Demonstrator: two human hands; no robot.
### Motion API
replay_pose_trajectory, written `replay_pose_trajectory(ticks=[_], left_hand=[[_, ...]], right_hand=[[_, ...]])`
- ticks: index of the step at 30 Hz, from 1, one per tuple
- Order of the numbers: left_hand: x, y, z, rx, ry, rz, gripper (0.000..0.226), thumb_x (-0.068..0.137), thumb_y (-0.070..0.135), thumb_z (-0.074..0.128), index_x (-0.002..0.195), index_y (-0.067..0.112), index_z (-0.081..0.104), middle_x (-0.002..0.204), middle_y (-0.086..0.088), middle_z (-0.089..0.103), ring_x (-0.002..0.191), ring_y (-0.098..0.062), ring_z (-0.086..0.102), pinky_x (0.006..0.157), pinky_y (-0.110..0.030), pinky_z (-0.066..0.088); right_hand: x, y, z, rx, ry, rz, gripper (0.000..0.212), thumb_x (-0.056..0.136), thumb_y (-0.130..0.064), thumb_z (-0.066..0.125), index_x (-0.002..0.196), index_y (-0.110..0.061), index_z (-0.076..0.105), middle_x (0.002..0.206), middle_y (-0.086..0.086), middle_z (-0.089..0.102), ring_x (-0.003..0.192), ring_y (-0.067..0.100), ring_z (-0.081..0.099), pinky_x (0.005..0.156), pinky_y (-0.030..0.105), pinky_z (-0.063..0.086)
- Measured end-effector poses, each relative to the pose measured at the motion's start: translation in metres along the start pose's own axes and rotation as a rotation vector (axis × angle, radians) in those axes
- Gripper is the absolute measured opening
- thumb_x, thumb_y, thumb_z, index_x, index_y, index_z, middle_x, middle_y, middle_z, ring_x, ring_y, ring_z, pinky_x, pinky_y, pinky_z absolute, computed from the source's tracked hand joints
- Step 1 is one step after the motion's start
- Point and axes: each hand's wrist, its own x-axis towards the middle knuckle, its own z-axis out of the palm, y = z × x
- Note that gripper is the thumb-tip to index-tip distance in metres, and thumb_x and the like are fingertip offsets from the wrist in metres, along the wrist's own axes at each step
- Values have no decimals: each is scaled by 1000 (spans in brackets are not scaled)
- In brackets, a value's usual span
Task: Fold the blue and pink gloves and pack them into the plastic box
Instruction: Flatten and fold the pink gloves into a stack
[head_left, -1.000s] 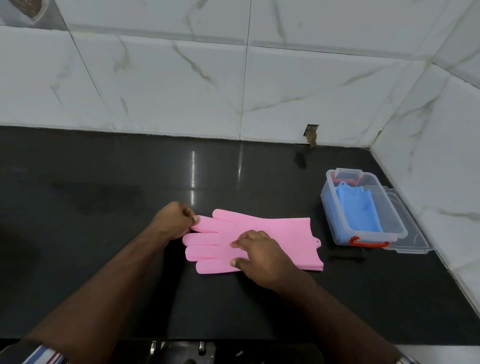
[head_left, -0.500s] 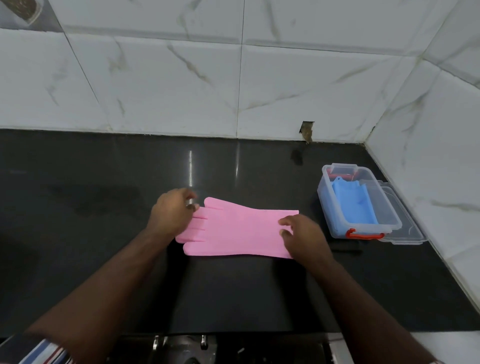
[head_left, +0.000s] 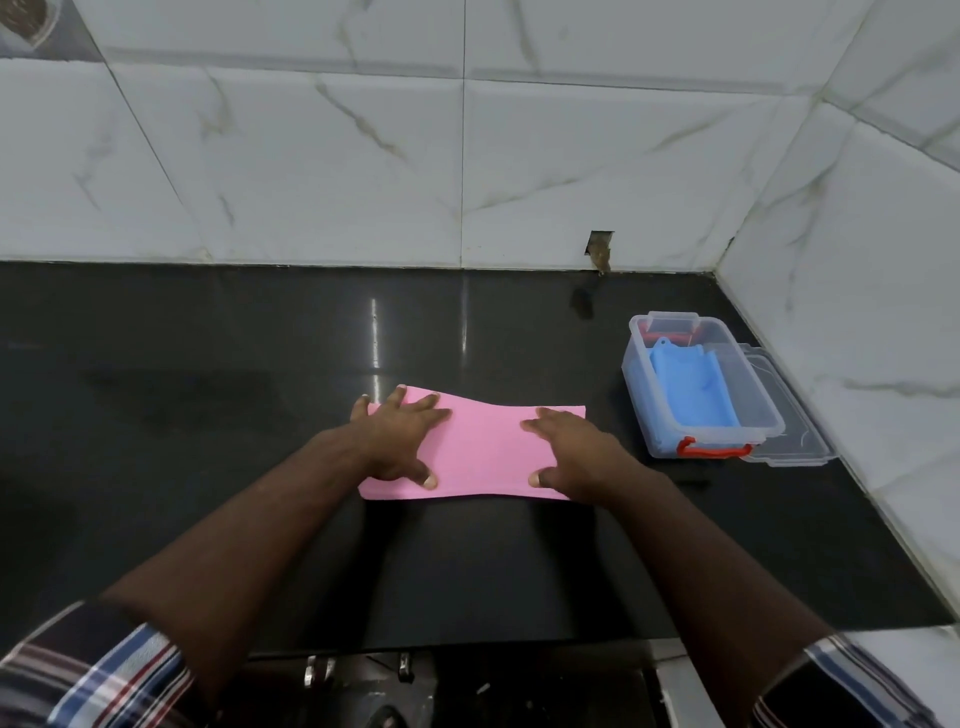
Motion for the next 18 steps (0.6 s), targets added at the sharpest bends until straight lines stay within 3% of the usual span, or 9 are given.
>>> replay_pose_trajectory(ticks=[5,12,15,18], left_hand=[[2,-9,3,15,-27,16,115,78,57,74,159,34,-4,168,11,-9,154,-23,-13,116,-69,-3],[4,-25,16,-17,-16,28,112,78,68,67,156,43,-10,166,15,-14,154,-22,-16,115,-71,-3],[2,-22,13,12,-15,26,112,78,69,66,156,43,-10,167,14,-12,153,-24,-18,115,-71,-4],[1,-16,8,26,-21,4,113,76,68,68,157,42,-7,168,13,-9,153,-26,-18,113,-73,-5]], right_hand=[[8,8,1,-101,-129,58,96,85,-44,72,157,-31,9,166,0,0,152,26,7,118,60,20],[9,17,5,-56,-127,49,97,85,-44,71,157,-33,6,166,-3,-4,153,23,1,118,63,13],[8,19,6,-20,-118,61,96,85,-43,72,156,-34,9,166,-5,-2,153,22,3,119,61,12],[3,18,6,55,-50,73,93,84,-40,74,156,-32,16,166,-4,8,151,23,15,120,54,20]])
